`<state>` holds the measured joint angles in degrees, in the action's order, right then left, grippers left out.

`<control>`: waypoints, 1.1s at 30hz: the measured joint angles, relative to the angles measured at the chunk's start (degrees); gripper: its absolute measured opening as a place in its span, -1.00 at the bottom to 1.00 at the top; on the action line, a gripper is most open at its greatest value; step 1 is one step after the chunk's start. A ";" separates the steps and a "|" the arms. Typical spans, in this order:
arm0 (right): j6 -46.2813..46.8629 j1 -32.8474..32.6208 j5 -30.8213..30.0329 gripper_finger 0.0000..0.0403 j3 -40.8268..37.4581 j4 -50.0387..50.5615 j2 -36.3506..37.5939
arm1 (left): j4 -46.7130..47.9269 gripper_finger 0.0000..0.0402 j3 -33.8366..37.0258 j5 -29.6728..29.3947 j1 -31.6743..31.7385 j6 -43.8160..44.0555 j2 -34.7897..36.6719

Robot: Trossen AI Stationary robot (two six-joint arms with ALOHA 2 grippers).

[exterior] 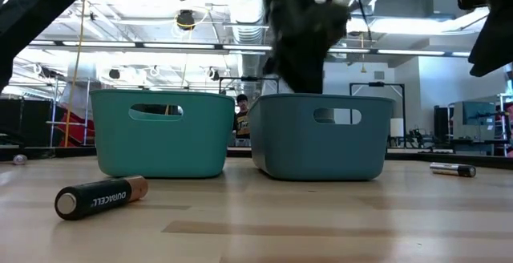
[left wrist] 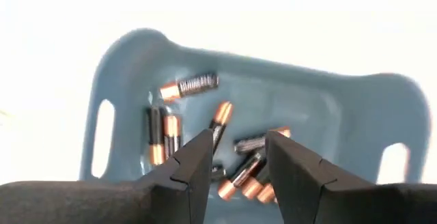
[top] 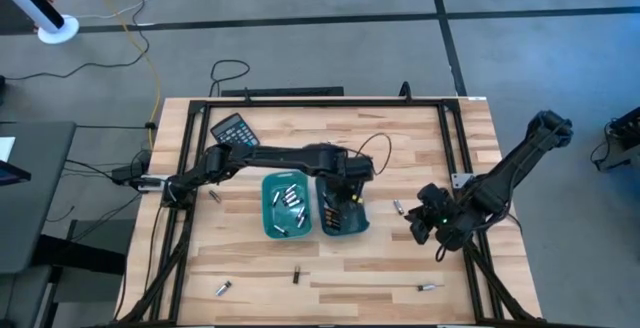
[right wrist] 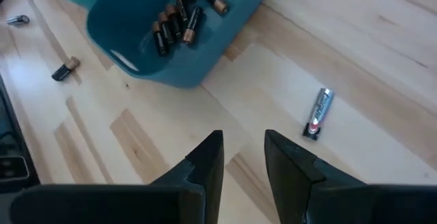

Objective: Sort batteries
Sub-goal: Put the silver battery into the green bin

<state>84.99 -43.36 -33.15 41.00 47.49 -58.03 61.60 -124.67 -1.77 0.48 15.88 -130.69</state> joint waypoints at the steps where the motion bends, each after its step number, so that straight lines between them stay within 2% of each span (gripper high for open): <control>1: -0.01 -0.23 0.02 -0.39 -1.09 -0.04 1.18 | 1.25 -0.35 -2.26 -0.04 0.08 0.00 -0.01; 6: 0.39 -2.30 0.04 -0.39 -9.01 -2.89 10.18 | 3.03 -0.35 -10.53 -1.32 0.51 2.17 0.29; 10: -1.96 -3.18 0.36 -0.39 -15.74 -8.52 18.55 | -0.39 -0.36 -8.34 -2.50 1.03 5.46 4.61; 13: -3.79 -2.83 0.50 -0.39 -19.46 -10.59 23.93 | 1.88 -0.39 -8.41 -4.40 1.30 8.67 6.85; 19: -4.08 0.01 0.59 -0.39 -22.94 -10.52 30.00 | 10.62 -0.42 -8.40 -9.81 1.43 13.35 10.86; 22: -5.97 1.26 1.70 -0.39 -23.15 -10.79 30.85 | 16.32 -0.45 -7.83 -10.51 1.52 14.19 12.71; 27: -7.51 2.82 3.35 -0.39 -23.15 -11.15 30.73 | 20.34 -0.50 -1.90 -15.22 0.68 15.71 15.74; 33: -8.34 3.13 3.45 -0.39 -23.15 -11.13 30.70 | 14.13 -0.55 14.33 -15.40 1.42 16.38 23.04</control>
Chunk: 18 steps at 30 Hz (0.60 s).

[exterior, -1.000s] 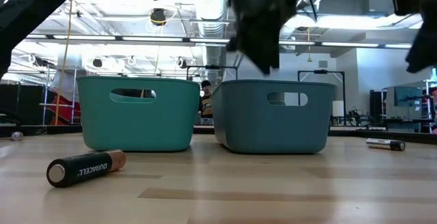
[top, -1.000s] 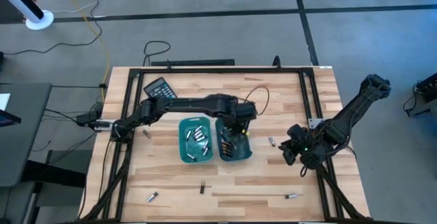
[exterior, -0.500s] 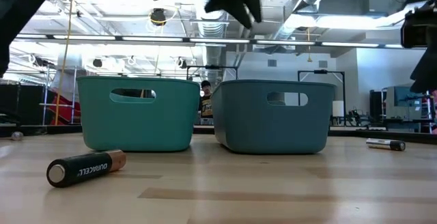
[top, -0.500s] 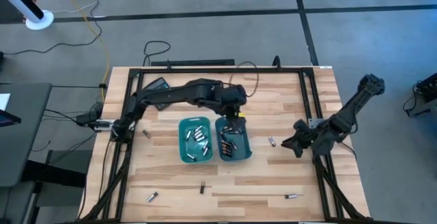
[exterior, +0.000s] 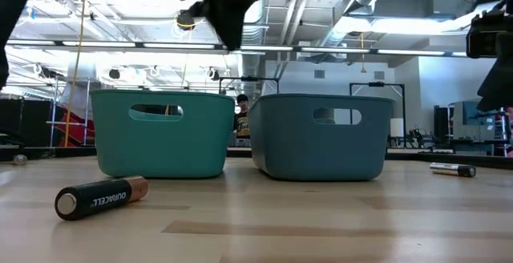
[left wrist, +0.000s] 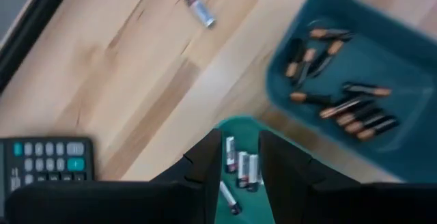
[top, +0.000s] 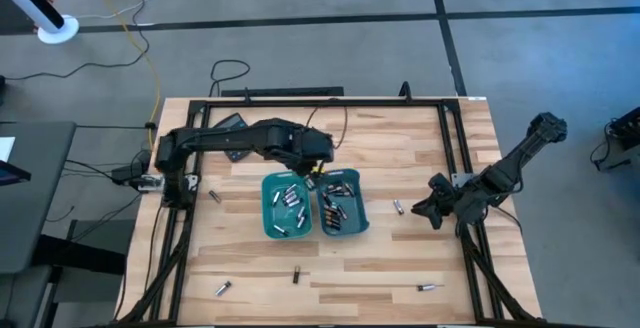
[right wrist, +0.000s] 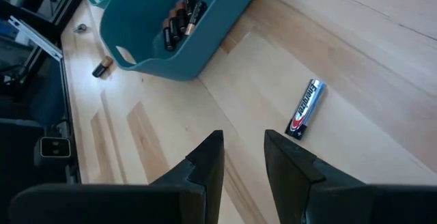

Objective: Sort batteries
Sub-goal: Put the silver battery into the green bin

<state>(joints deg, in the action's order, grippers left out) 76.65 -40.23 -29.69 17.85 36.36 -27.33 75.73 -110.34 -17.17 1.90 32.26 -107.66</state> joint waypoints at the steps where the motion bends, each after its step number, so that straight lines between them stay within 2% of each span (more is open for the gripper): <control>1: -0.04 0.02 0.00 -0.39 0.00 0.02 0.00 | -1.44 -0.56 3.37 0.02 0.33 0.35 1.87; 6: -0.06 1.44 -0.02 -0.39 0.00 0.06 0.00 | -11.32 -0.56 20.58 0.15 3.06 2.68 12.42; 11: -0.11 4.26 -0.02 -0.39 0.00 0.03 -0.01 | -30.50 -0.56 37.00 -0.78 8.14 5.22 22.85; 14: 0.23 6.66 -0.02 -0.39 0.00 0.02 0.00 | -38.50 -0.56 41.56 2.95 12.00 5.45 24.94; 18: 0.25 10.19 -0.04 -0.39 0.00 -0.01 0.00 | -43.63 -0.52 42.19 10.82 16.40 1.20 23.53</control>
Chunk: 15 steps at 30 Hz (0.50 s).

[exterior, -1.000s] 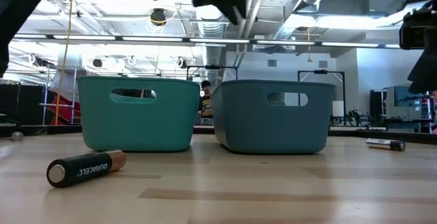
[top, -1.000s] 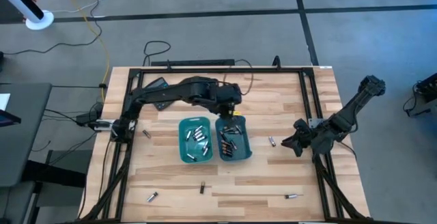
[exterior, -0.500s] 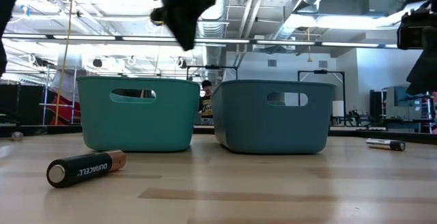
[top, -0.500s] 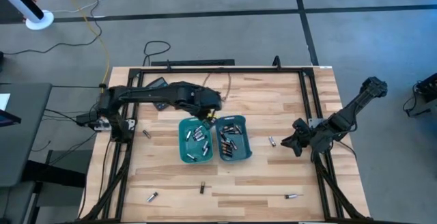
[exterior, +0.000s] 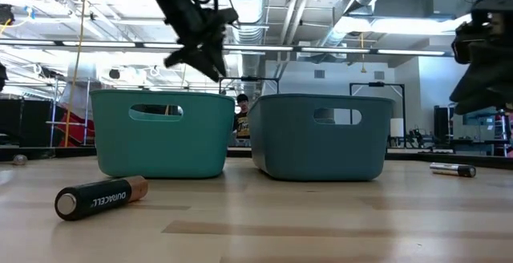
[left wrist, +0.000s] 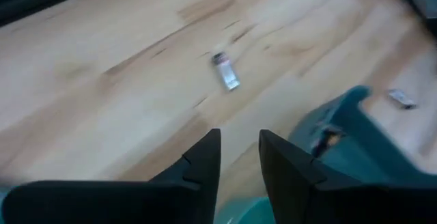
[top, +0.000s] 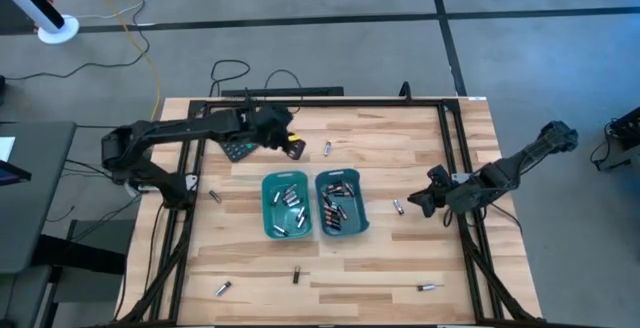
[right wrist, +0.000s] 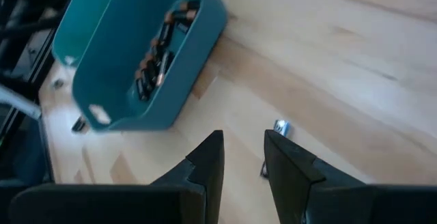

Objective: Sort batteries
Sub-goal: Put the silver battery into the green bin

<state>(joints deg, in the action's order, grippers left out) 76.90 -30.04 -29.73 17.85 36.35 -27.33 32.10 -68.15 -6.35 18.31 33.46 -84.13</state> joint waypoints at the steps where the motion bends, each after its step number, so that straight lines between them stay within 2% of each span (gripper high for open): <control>1: 0.00 0.96 0.01 -0.39 0.00 0.01 -0.02 | -2.19 -0.49 -0.03 2.02 0.93 -1.23 -0.73; 7: 0.02 5.02 0.01 -0.39 0.00 -0.21 0.00 | -13.17 -0.24 -0.28 10.57 3.94 -5.28 -7.12; 11: 0.10 6.46 0.10 -0.39 0.00 -0.43 0.00 | -16.13 -0.05 -3.06 10.17 4.43 -9.00 -13.22; 15: 0.22 7.54 0.17 -0.39 0.00 -1.10 -0.02 | -15.98 0.02 -9.95 10.33 3.99 -14.02 -19.64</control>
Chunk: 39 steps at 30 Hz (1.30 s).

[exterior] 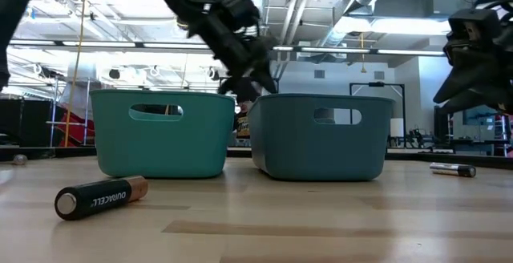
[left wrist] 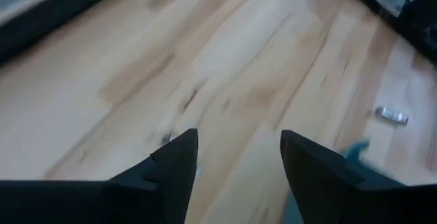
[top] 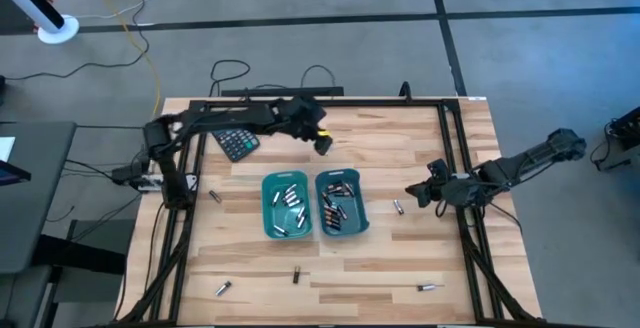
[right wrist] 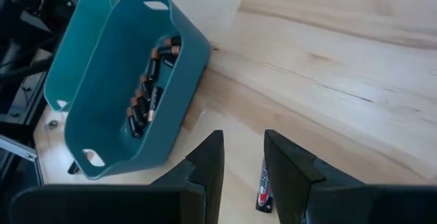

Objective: Sort batteries
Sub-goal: Put the silver battery into the green bin

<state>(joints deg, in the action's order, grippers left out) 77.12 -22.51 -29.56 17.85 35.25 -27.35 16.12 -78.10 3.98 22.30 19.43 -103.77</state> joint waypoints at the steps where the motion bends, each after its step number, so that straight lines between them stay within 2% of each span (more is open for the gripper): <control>1: -0.02 0.23 0.04 -0.39 0.00 -0.24 0.00 | 0.14 0.02 -2.24 -0.37 -0.24 -0.12 -1.67; 5: -0.01 0.70 0.47 -0.39 0.02 -0.62 0.00 | 8.45 0.02 -13.39 -4.24 -0.65 5.67 -8.98; 9: 0.44 0.94 1.11 -0.39 0.02 -0.61 0.00 | 25.81 0.02 -26.48 -8.28 -0.05 12.32 -17.35; 12: 0.44 0.94 1.22 -0.39 0.02 -0.60 0.00 | 36.77 0.02 -34.45 -9.25 0.39 14.27 -23.40; 15: 0.40 0.94 1.23 -0.39 0.02 -0.58 0.00 | 41.45 0.02 -39.30 -9.18 0.37 14.54 -28.15; 22: 0.37 0.86 2.63 -0.39 0.02 -0.51 0.00 | 41.99 0.02 -42.06 -5.77 0.44 18.19 -33.02; 31: -0.76 0.79 2.80 -0.39 0.02 0.06 0.00 | 44.02 0.02 -42.03 -6.22 1.88 18.56 -34.27; 39: -2.19 0.79 2.81 -0.39 0.02 0.35 0.01 | 49.89 -0.14 -41.42 -4.17 2.58 18.00 -35.01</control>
<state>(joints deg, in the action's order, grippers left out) 74.93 -21.71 -26.76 17.87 35.60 -27.34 66.01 -119.52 -0.19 24.88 37.43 -138.78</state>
